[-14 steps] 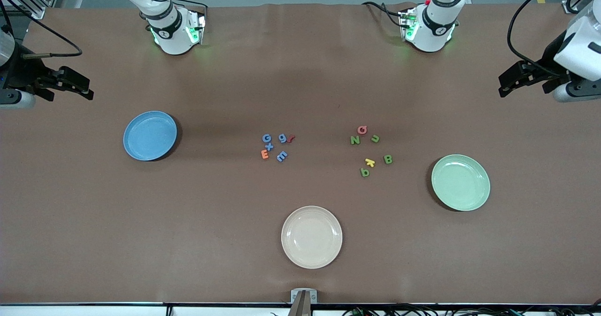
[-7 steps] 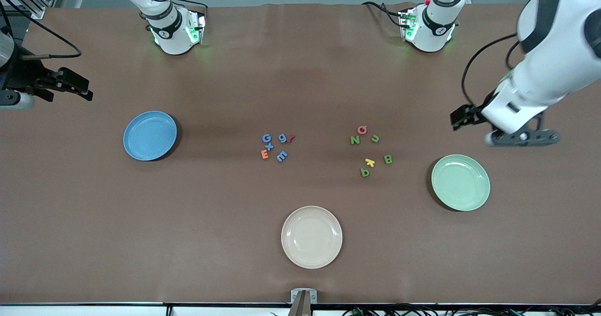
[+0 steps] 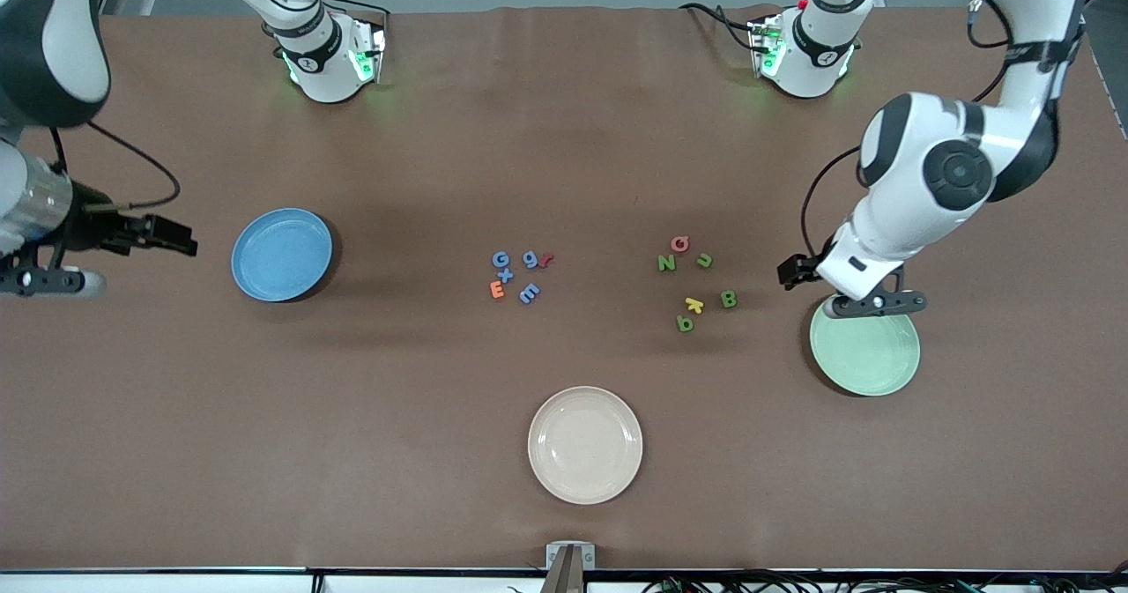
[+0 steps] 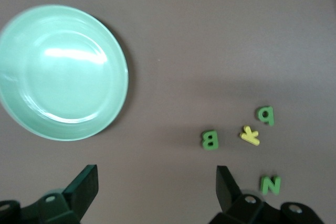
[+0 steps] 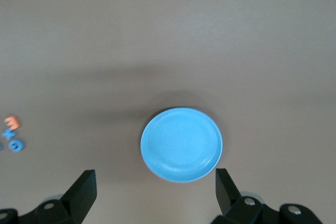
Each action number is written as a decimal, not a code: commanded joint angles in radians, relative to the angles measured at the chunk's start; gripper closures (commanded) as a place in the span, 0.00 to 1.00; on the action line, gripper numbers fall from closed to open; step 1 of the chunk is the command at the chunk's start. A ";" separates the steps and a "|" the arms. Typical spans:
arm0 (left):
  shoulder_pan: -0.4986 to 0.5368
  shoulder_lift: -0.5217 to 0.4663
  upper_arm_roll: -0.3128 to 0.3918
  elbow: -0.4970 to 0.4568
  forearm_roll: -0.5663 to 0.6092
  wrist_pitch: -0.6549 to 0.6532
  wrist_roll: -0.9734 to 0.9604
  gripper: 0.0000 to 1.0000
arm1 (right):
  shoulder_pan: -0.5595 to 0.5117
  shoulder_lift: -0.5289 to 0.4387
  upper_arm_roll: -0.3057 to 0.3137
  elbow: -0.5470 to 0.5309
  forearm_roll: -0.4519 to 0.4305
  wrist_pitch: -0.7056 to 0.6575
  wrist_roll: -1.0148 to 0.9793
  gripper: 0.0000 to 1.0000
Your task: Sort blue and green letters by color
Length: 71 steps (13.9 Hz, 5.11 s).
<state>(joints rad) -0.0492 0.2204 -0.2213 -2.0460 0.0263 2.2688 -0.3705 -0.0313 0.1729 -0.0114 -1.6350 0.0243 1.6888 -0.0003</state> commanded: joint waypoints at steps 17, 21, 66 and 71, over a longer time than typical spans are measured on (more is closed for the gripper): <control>-0.112 0.312 0.005 -0.006 0.020 0.256 -0.163 0.53 | 0.583 0.244 0.010 -0.197 0.100 0.611 1.072 0.00; -0.103 0.309 0.007 -0.005 0.020 0.255 -0.160 0.99 | 0.652 0.324 0.010 -0.193 0.011 0.683 1.270 0.04; -0.161 0.204 -0.075 -0.164 0.156 0.250 -1.064 0.30 | 0.343 0.122 0.010 -0.356 -0.057 0.523 0.558 0.98; -0.158 0.226 -0.075 -0.184 0.156 0.296 -1.070 0.52 | 0.128 0.045 0.013 -0.567 -0.053 0.698 0.210 0.98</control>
<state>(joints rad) -0.2109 0.4441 -0.2960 -2.2097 0.1625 2.5307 -1.4153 0.1968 0.2745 -0.0228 -2.0930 -0.0226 2.3215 0.3345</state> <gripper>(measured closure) 0.436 0.731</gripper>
